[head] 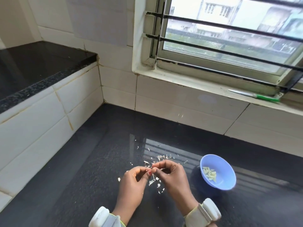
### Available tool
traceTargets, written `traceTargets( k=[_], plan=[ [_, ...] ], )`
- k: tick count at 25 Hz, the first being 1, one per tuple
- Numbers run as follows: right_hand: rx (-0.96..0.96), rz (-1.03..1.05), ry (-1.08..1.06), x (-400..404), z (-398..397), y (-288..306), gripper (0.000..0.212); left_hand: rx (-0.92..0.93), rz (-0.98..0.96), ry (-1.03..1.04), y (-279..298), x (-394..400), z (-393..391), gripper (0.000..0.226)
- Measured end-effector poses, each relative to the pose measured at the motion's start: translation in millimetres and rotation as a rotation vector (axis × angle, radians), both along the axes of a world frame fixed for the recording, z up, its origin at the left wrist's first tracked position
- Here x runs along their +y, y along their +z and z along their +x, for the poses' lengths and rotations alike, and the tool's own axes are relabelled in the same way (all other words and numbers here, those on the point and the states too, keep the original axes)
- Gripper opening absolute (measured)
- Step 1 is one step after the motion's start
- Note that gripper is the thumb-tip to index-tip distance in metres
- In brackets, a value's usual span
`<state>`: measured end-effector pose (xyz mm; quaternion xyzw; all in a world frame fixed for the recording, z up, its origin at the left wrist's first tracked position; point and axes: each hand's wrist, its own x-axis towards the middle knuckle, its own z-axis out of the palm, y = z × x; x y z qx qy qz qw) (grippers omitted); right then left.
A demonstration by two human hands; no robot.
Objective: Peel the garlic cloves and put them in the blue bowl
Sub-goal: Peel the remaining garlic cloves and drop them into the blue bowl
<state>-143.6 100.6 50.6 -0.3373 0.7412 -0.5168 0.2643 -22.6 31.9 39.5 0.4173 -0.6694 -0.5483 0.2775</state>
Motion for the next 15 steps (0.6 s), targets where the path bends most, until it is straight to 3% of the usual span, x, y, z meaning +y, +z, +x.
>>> traceTargets(
  k=[2, 5, 10, 15],
  plan=[
    [0.063, 0.020, -0.006, 8.9, -5.0, 0.7, 0.021, 0.013, 0.019, -0.027, 2.4, 4.6, -3.0, 0.010],
    [-0.023, 0.009, 0.066, 13.0, -6.7, 6.6, 0.021, 0.045, 0.063, -0.035, 4.8, 8.2, -5.3, 0.010],
    [-0.011, 0.006, 0.093, 14.4, -9.9, 8.2, 0.021, 0.077, 0.129, -0.080, 9.0, 10.6, -4.7, 0.009],
    [0.064, 0.007, 0.106, 12.7, -11.4, 10.9, 0.009, 0.155, 0.231, -0.055, 14.6, 8.3, -8.1, 0.016]
  ],
)
